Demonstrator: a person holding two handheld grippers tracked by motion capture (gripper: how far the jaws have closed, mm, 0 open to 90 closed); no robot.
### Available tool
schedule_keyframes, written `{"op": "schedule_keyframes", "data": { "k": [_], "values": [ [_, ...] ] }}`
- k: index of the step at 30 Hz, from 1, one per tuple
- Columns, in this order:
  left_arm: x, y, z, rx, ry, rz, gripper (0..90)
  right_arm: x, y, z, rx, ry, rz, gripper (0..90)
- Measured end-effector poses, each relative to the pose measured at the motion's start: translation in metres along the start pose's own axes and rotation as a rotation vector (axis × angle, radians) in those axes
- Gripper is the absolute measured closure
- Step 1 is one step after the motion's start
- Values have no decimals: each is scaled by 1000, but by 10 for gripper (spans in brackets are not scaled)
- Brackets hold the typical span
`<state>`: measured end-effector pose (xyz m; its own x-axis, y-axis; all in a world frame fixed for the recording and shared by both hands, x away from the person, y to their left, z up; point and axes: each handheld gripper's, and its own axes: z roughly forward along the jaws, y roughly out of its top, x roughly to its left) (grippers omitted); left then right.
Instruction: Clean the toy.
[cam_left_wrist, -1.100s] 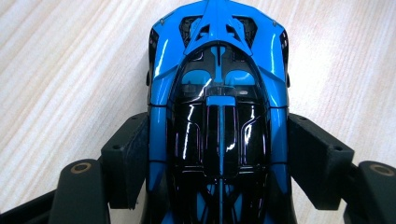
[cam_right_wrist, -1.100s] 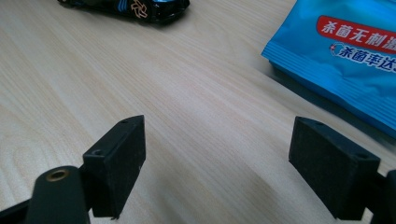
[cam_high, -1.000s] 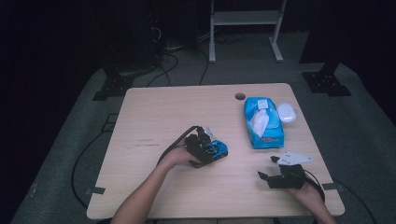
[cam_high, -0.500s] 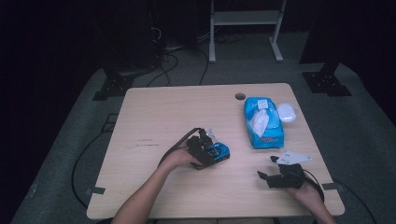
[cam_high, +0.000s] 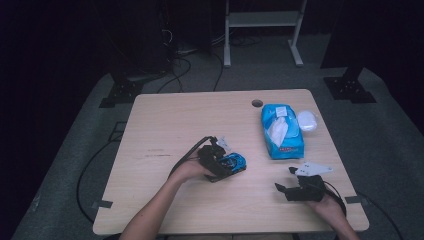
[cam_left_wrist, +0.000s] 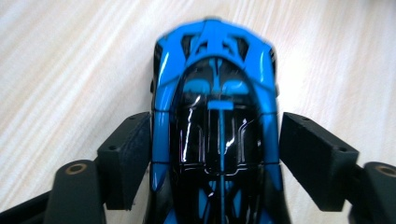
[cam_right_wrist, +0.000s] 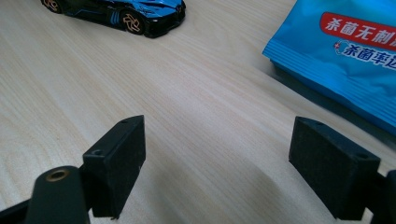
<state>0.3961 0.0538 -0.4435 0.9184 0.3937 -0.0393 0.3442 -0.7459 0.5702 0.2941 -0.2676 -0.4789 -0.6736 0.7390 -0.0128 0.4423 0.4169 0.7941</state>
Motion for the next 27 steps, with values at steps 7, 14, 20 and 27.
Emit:
{"op": "schedule_keyframes", "data": {
  "k": [7, 14, 20, 27],
  "values": [
    [-3, -9, -17, -74, 25, 4, 171, -2, 0, -2, -14, -11, 9, 186],
    [0, -34, -33, -178, 95, -35, 94, -4, 7, -5, 0, -40, 24, 186],
    [6, -53, -42, -221, 130, -57, 87, -9, 27, -11, -9, -84, 19, 203],
    [5, -57, -47, -258, 146, -65, 87, -23, 60, -6, -18, -79, 23, 174]
  ]
}}
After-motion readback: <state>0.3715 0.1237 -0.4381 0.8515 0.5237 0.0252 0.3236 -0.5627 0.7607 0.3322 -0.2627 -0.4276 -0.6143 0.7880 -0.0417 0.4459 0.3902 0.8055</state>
